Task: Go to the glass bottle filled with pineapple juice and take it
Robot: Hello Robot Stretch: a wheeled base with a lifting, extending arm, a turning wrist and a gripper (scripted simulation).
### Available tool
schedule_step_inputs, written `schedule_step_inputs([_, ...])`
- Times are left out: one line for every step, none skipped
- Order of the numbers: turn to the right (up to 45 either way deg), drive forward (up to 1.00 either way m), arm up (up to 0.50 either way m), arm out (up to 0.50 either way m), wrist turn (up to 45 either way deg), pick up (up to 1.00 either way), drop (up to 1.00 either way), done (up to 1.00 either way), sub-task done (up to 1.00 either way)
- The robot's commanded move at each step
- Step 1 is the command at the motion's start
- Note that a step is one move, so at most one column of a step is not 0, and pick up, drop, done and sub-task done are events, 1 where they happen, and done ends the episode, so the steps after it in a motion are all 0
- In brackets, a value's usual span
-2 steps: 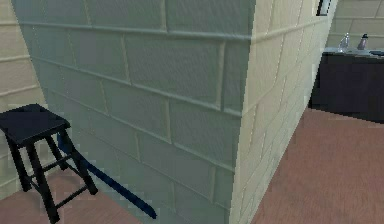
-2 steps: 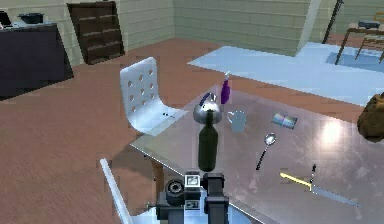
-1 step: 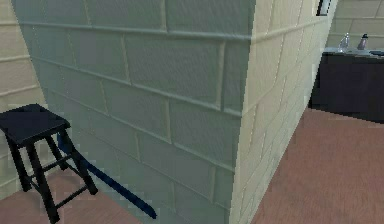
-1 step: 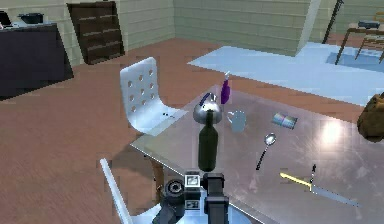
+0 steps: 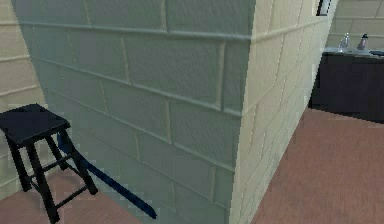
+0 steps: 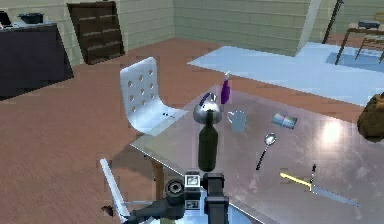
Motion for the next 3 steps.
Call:
schedule_step_inputs([0.0, 0.0, 0.0, 0.0, 45.0, 0.0, 0.0, 0.0, 0.0])
schedule_step_inputs([0.0, 0.0, 0.0, 0.0, 24.0, 0.0, 0.0, 0.0, 0.0])
schedule_step_inputs([0.0, 0.0, -0.4, 0.0, 0.0, 0.0, 0.0, 0.0, 0.0])
